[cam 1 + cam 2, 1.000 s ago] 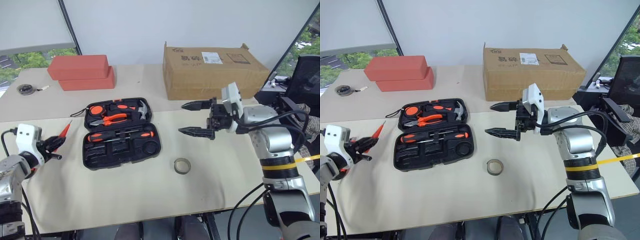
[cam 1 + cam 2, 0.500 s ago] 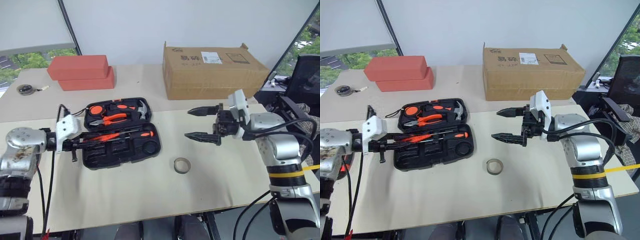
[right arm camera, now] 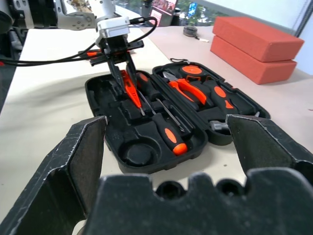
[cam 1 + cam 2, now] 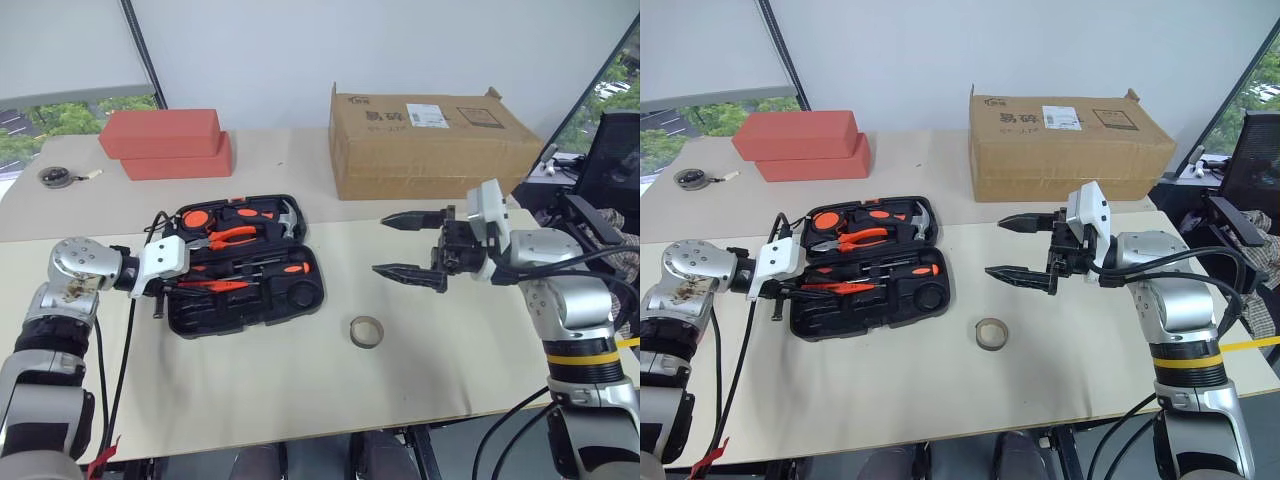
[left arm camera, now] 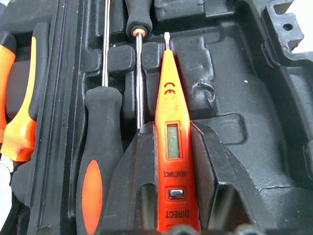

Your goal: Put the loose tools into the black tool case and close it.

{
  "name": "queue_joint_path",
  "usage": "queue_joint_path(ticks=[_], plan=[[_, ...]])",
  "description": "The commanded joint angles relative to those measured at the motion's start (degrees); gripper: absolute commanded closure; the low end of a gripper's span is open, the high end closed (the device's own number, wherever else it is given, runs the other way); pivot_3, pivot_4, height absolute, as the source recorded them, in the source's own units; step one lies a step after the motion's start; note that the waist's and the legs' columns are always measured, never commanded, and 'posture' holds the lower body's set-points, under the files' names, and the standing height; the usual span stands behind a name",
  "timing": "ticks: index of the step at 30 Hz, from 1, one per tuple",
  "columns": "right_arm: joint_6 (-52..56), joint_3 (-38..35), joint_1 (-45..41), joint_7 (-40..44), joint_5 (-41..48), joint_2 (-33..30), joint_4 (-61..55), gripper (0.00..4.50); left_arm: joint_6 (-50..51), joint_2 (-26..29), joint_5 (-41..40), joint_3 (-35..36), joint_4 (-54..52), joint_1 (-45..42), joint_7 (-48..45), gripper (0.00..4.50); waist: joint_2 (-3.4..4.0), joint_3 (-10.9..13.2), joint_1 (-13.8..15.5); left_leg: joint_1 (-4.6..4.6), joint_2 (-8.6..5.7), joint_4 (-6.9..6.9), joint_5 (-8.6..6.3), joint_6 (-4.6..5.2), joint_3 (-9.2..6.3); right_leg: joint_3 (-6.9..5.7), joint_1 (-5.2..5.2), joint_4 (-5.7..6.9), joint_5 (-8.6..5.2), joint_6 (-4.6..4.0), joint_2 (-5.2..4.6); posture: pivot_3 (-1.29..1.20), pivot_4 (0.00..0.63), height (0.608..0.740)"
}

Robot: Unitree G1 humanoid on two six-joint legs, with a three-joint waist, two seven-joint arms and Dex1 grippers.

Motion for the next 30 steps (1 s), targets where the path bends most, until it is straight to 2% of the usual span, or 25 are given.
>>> queue_joint_path(ticks=[1, 17, 19, 22, 27, 30], plan=[[-0.3, -1.5, -0.6, -0.5, 1.6, -0.3, -1.7, 0.0, -0.8, -0.1, 1.7, -0.7, 1.1, -1.2, 0.2, 4.01, 0.0, 0.0, 0.0, 0.0, 0.0, 0.04, 0.0, 0.0, 0.0, 0.0, 0.02, 0.0, -0.13, 0.21, 0.0, 0.0, 0.15, 0.713], [-1.1, -1.4, -0.5, -1.1, 1.1, 0.1, -1.7, 0.0, 2.0, -0.7, 2.7, -2.3, 0.5, -1.1, -0.6, 4.01, -0.01, 0.0, 0.0, -0.01, 0.02, 0.23, -0.02, 0.04, -0.02, 0.01, 0.06, 0.09, -0.11, 0.19, 0.01, 0.0, 0.15, 0.713], [-1.1, -1.3, -0.6, -1.2, 1.2, 0.1, -1.7, 0.0, 2.4, -0.9, 2.4, -2.0, 0.3, -1.0, -0.5, 3.01, -0.01, 0.0, 0.0, 0.0, 0.02, 0.26, -0.02, 0.04, -0.02, 0.01, 0.07, 0.09, -0.12, 0.21, 0.01, 0.0, 0.15, 0.713], [-1.1, -1.2, -0.6, -1.2, 1.2, 0.1, -1.7, 0.0, 2.1, -1.7, 1.8, -0.6, 0.1, -1.4, 1.9, 2.07, -0.01, 0.0, -0.1, -0.01, 0.02, 0.28, -0.03, 0.05, -0.03, 0.02, 0.08, 0.09, -0.12, 0.21, 0.01, 0.0, 0.15, 0.713], [-1.1, -1.0, -0.6, -1.3, 1.3, 0.4, -1.7, 0.0, 5.9, -1.2, -4.2, 4.1, -3.9, -1.7, 1.3, 0.16, -0.02, 0.0, -0.1, -0.01, 0.04, 0.28, -0.02, 0.04, -0.03, 0.01, 0.05, 0.15, -0.1, 0.19, 0.02, 0.0, 0.15, 0.713], [-1.1, -1.1, -0.4, -1.4, 1.3, 0.5, -1.8, 0.0, 11.1, -0.4, -8.8, 7.4, -8.7, 0.0, 0.9, 0.04, -0.02, 0.0, -0.1, -0.04, 0.08, 0.31, -0.01, 0.02, -0.07, 0.01, 0.05, 0.16, -0.11, 0.2, 0.06, 0.0, 0.15, 0.713]])
